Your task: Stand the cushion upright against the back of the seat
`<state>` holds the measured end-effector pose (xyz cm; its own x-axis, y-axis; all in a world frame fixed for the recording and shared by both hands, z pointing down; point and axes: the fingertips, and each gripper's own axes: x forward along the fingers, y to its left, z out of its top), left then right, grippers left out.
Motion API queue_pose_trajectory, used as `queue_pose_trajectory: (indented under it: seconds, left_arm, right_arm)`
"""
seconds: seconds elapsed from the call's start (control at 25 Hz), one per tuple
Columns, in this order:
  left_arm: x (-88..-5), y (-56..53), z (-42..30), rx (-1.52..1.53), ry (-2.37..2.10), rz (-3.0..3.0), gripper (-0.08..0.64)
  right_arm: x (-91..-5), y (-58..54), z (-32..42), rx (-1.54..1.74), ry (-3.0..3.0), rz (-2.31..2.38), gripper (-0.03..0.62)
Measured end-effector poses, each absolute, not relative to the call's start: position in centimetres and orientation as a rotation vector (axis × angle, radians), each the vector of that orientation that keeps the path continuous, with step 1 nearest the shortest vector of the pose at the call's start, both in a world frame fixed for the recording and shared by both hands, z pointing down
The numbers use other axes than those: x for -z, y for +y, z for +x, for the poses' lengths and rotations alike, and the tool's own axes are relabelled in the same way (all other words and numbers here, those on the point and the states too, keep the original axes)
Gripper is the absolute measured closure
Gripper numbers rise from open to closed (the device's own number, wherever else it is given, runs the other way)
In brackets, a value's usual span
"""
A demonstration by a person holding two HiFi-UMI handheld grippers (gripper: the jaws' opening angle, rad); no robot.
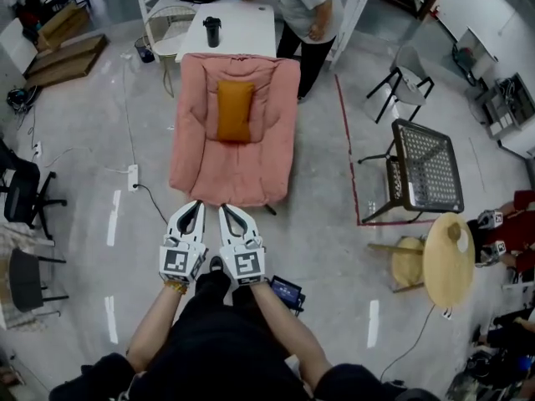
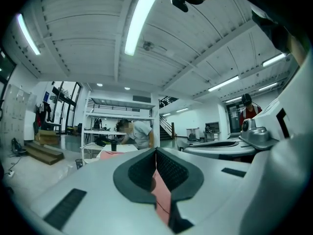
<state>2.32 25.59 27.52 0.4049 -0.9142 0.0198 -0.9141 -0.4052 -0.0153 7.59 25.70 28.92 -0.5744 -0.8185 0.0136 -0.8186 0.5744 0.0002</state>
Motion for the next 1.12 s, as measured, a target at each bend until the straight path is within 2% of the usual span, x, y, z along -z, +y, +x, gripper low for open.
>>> queue_pose_trajectory:
  seconds: [0.48,1.12]
  left_arm:
    - [-29.8,27.3,3.1,0.1,1.701,-2.672,0.548]
    - [-28.6,25.0,-0.2,0.072,1.677,-2.705,0.548]
  right_arm:
    - [-32.4,27.4,9.9,-0.075,-2.675,1.482,0.578]
    - [-30.9,24.9,5.9,-0.008,-2.645,1.443,0.577]
